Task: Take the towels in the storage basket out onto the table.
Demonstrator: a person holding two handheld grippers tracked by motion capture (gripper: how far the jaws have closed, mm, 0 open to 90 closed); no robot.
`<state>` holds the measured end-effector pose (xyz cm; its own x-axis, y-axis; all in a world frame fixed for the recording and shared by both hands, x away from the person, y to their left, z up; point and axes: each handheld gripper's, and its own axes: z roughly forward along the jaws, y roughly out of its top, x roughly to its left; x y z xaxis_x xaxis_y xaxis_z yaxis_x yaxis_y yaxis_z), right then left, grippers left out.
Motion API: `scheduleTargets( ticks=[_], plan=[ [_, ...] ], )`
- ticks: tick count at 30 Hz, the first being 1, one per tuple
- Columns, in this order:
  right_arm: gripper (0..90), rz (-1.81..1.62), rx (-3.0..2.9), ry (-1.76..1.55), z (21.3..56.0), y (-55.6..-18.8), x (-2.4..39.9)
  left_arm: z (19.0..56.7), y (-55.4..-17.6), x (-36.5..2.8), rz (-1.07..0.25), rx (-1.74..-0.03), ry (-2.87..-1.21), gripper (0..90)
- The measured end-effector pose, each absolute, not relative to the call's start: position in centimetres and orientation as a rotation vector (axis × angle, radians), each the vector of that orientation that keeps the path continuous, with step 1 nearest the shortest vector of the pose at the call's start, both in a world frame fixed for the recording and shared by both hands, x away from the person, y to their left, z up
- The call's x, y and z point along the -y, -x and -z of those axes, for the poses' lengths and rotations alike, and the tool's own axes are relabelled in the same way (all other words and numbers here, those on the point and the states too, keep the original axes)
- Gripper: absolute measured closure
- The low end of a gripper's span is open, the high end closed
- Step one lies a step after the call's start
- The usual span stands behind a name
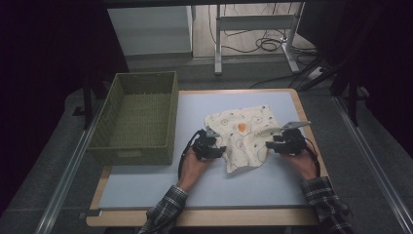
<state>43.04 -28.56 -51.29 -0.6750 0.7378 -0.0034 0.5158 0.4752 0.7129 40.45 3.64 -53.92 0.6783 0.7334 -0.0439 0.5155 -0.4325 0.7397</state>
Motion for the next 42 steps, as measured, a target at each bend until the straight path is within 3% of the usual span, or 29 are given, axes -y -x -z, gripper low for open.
scheduleTargets(
  ticks=[1,3,4,6,8,13,14,15,16,20,32,38,41,42],
  plan=[
    [59.6,-0.973,-2.433,-1.052,51.7,-43.1,28.2,53.9,-40.4,-3.6,-0.364,-0.951,-2.136,51.3],
    [82.2,-1.007,-2.427,-1.034,51.9,-42.8,28.0,53.8,-40.2,-3.4,-0.353,-0.938,-2.139,61.1],
    [87.6,-1.017,-2.438,-1.05,51.9,-42.8,28.0,53.8,-40.1,-3.4,-0.342,-0.931,-2.139,68.4],
    [88.9,-0.977,-2.456,-1.046,51.4,-42.6,27.9,53.7,-40.2,-3.3,-0.307,-0.906,-2.152,83.1],
    [89.2,-0.952,-2.461,-1.023,50.2,-42.2,28.0,53.4,-40.1,-3.3,-0.357,-0.904,-2.18,86.8],
    [88.4,-0.991,-2.369,-0.944,45.1,-40.8,28.6,53.1,-40.7,-5.0,-0.391,-0.974,-2.131,86.4],
    [72.3,-1.021,-2.333,-0.914,43.3,-40.9,28.7,53.1,-41.0,-5.5,-0.386,-0.994,-2.122,77.0],
    [72.3,-1.021,-2.333,-0.914,43.3,-40.9,28.7,53.1,-41.0,-5.5,-0.386,-0.994,-2.122,73.6],
    [66.1,-0.956,-2.344,-0.941,42.8,-41.6,28.6,52.9,-40.7,-5.7,-0.391,-0.992,-2.122,70.5],
    [63.8,-0.932,-2.36,-1.0,44.0,-42.2,29.3,52.5,-39.4,-5.7,-0.386,-0.974,-2.109,58.6],
    [61.9,-0.918,-2.361,-1.154,48.2,-40.5,33.5,52.7,-35.3,-3.7,-0.159,-0.778,-2.135,49.0],
    [59.9,-0.929,-2.354,-1.196,49.3,-40.4,34.3,53.5,-34.3,-1.9,-0.205,-0.681,-2.231,51.0],
    [59.9,-0.941,-2.351,-1.199,49.3,-40.2,34.4,53.4,-34.2,-1.5,-0.249,-0.679,-2.254,66.6],
    [59.9,-0.942,-2.35,-1.201,49.3,-40.1,34.4,53.3,-34.2,-1.4,-0.259,-0.679,-2.264,76.2]
  ],
)
